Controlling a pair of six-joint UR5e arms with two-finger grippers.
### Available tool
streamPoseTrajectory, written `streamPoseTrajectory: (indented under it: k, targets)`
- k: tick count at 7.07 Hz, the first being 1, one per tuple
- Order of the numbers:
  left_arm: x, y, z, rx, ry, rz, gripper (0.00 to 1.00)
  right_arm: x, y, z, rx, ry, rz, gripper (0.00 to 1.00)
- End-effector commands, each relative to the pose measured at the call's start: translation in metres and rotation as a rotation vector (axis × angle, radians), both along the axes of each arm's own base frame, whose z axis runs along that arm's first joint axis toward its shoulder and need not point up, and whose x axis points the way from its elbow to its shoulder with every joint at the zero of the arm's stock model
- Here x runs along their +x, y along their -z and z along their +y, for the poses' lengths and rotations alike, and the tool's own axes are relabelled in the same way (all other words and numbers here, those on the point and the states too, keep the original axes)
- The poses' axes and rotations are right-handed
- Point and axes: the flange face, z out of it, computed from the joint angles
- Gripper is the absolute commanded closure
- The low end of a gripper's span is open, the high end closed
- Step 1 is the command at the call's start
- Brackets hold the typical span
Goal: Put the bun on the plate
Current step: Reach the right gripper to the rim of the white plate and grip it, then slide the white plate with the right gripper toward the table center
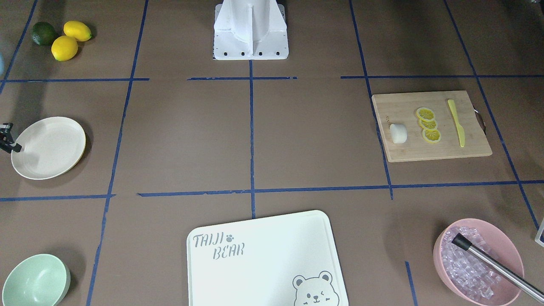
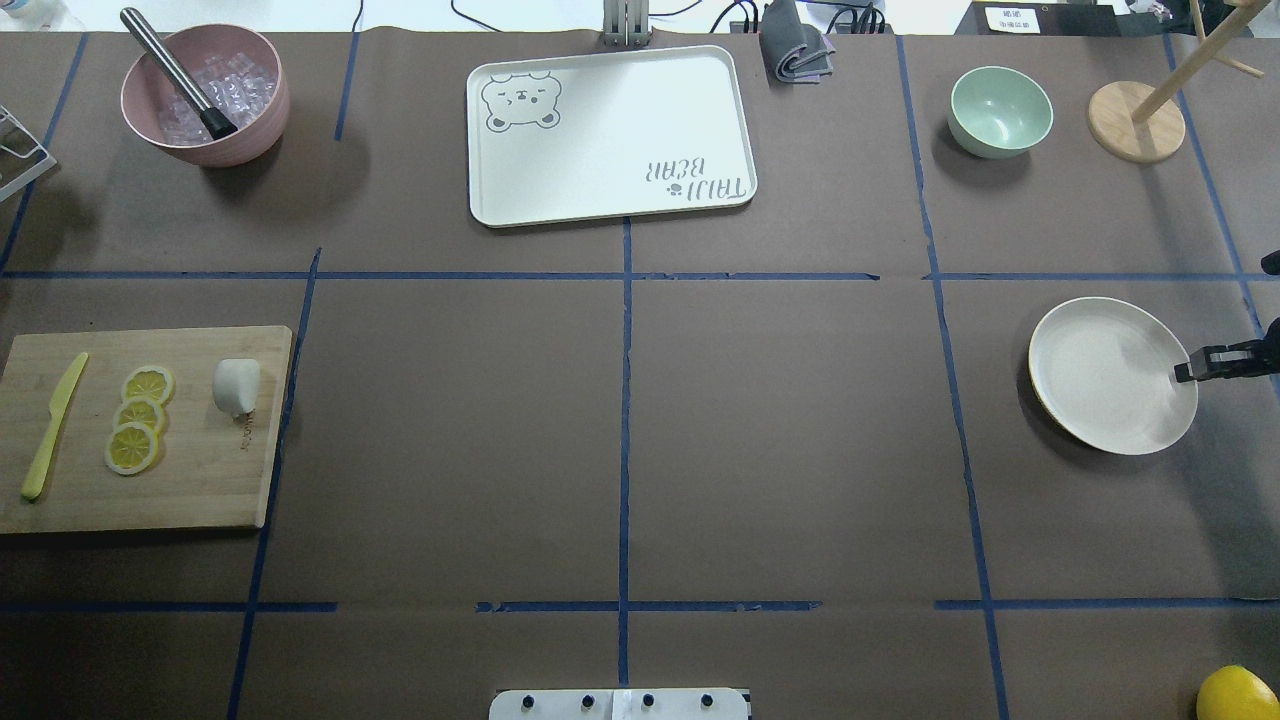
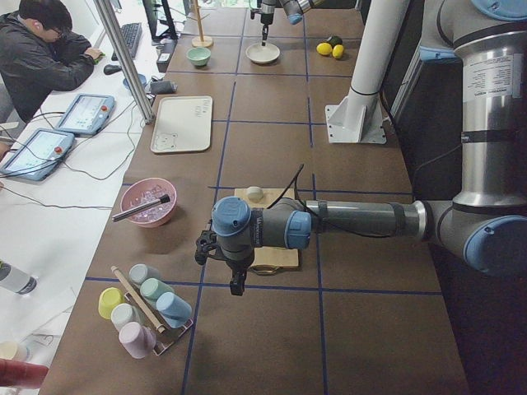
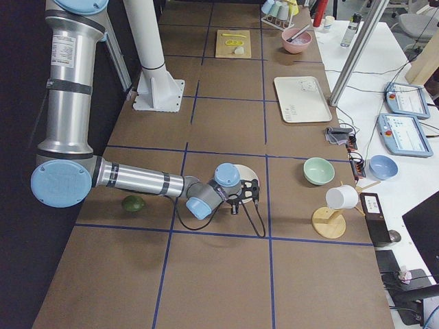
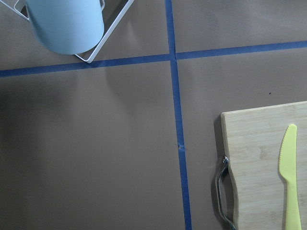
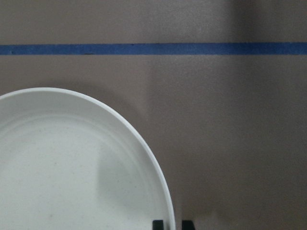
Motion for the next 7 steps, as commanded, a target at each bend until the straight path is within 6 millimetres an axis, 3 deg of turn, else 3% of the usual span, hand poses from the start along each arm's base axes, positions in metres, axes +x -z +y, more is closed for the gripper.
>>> streamPoseTrajectory:
  k: [1,3,5,6,7]
  targets:
    - [0.0,0.001,0.0,0.001,0.0,0.003,0.0,-0.006,0.014,-0.004,0.006,0.027,-0.04,1.0]
    - [0.001,0.001,0.0,0.003,-0.001,0.005,0.0,-0.024,0.064,-0.029,0.06,0.061,-0.125,1.0]
    - [0.0,0.002,-0.001,0.004,0.0,0.005,0.0,-0.051,0.159,-0.079,0.209,0.061,-0.208,1.0]
    - [0.001,0.001,0.0,0.002,0.0,0.005,0.0,-0.086,0.194,-0.088,0.165,0.049,-0.257,1.0]
    - [0.001,0.001,0.0,0.002,0.0,0.005,0.0,-0.135,0.242,-0.095,0.126,0.035,-0.306,1.0]
